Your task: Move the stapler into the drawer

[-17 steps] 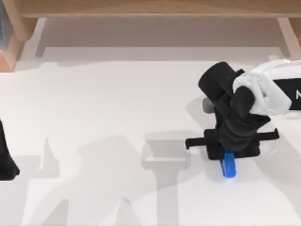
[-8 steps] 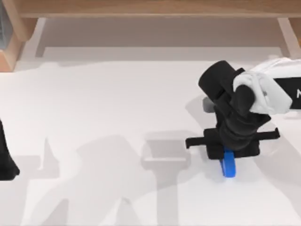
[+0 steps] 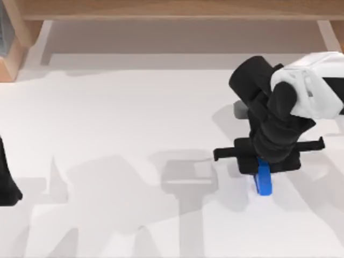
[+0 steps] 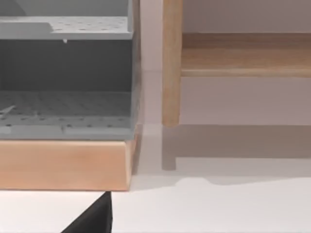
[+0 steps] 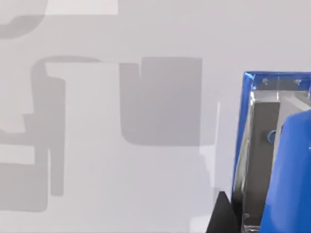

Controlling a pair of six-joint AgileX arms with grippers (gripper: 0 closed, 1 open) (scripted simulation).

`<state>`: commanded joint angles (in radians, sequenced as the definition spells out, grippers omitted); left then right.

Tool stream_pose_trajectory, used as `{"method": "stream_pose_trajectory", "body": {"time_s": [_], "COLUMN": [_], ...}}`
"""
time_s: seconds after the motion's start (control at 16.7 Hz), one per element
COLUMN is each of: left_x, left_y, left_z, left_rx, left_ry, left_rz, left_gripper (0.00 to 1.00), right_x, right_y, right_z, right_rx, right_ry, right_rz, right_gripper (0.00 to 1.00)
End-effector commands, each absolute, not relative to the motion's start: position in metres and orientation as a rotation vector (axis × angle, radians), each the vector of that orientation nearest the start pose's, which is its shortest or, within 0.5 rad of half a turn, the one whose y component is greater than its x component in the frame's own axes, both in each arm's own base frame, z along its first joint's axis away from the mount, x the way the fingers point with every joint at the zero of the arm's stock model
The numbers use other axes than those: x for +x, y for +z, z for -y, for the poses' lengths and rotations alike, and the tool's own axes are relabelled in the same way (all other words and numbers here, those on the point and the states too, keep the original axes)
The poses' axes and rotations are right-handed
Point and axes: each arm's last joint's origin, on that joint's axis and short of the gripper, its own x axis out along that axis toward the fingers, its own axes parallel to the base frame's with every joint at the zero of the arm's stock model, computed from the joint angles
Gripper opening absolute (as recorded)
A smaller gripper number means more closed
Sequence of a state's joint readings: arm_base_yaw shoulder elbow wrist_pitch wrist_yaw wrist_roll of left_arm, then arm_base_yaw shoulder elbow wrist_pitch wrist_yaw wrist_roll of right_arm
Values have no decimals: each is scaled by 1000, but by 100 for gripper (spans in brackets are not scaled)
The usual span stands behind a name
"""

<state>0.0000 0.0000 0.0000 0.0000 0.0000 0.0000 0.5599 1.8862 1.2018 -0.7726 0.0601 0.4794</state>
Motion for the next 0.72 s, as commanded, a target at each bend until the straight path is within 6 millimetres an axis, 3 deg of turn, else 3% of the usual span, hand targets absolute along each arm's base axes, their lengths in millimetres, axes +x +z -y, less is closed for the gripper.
{"method": "stream_pose_trajectory", "body": {"time_s": [0.18, 0.36, 0.54, 0.72], "left_x": [106, 106, 106, 106], "left_y": [160, 160, 160, 160], "left_z": [1, 1, 1, 1], "left_rx": [0, 0, 0, 0], "left_ry": [0, 0, 0, 0], "left_rz": [0, 0, 0, 0], "left_gripper": [100, 100, 100, 100], "right_x": [297, 321, 357, 389], "right_y": [145, 170, 207, 242], "right_z": [-182, -161, -116, -50], "right_rx": [-54, -12, 28, 43], "right_ry": [68, 68, 48, -4], "right_rz": [-1438, -1385, -1313, -1250], "right_gripper": [0, 0, 0, 0]}}
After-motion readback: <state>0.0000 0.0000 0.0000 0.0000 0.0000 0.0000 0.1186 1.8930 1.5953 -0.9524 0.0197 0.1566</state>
